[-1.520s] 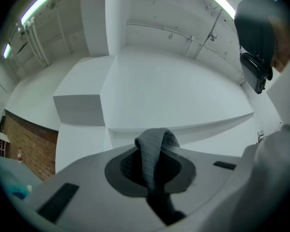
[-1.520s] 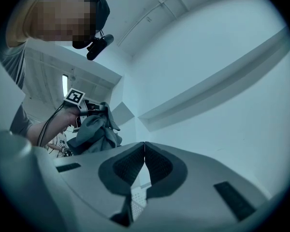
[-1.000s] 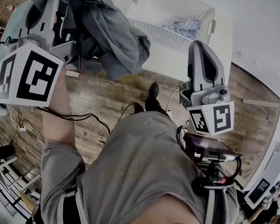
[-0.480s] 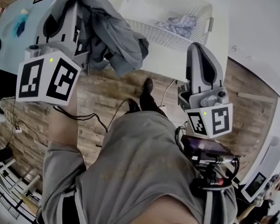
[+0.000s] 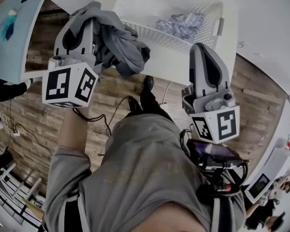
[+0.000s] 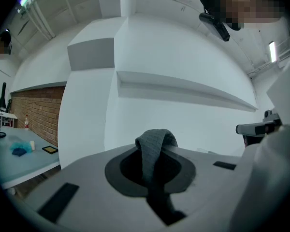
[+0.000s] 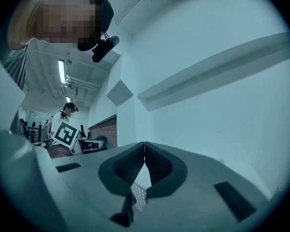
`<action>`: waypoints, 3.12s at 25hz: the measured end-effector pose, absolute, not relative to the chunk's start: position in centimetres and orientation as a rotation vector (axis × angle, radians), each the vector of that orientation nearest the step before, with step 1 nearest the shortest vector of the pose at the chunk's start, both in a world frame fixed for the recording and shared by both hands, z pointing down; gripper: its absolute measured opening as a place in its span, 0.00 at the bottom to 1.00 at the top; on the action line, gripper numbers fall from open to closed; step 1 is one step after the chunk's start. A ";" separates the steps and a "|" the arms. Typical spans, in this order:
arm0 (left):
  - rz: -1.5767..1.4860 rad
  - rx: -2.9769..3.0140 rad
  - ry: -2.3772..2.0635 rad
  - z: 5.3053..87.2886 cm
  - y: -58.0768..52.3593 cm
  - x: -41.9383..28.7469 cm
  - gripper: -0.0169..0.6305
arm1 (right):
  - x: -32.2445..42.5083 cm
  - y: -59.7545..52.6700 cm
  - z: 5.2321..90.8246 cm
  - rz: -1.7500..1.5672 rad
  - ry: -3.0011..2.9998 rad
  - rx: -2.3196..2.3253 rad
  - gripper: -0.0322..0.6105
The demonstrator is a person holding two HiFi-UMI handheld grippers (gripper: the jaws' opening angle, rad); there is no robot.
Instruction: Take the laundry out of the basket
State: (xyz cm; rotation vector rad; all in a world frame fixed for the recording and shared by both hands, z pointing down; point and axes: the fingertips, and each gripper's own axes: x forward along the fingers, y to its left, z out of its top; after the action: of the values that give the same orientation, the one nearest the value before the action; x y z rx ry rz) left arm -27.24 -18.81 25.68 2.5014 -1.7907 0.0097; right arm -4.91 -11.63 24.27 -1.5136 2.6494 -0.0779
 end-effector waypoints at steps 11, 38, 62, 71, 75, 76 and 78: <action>-0.009 2.448 -1.843 34.4 -21.8 -27.3 0.07 | -5.9 -14.1 26.4 -0.143 2.719 -1.468 0.06; -0.021 2.459 -1.827 33.0 -19.0 -27.8 0.27 | -7.8 -13.4 27.8 -0.187 2.727 -1.457 0.06; 0.067 2.394 -1.750 36.1 -10.4 -28.2 0.28 | -11.7 -10.1 26.8 -0.169 2.746 -1.339 0.06; -0.042 2.455 -1.811 31.9 -7.7 -29.2 0.18 | -13.5 -7.7 25.6 -0.093 2.746 -1.284 0.06; -0.105 2.499 -1.825 29.1 -6.6 -28.7 0.08 | -13.8 -6.7 24.5 -0.055 2.744 -1.271 0.06; -0.124 2.515 -1.819 28.3 -6.4 -28.4 0.07 | -13.8 -6.6 24.2 -0.041 2.741 -1.271 0.06; -0.161 2.549 -1.806 26.9 -6.1 -28.0 0.05 | -13.9 -6.4 23.5 -0.013 2.732 -1.272 0.06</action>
State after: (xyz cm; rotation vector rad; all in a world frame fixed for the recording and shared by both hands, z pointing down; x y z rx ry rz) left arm -27.96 -6.09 26.85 2.5486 -1.8057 -0.1614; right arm -13.90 -6.35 23.52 -1.2716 2.7324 -0.0128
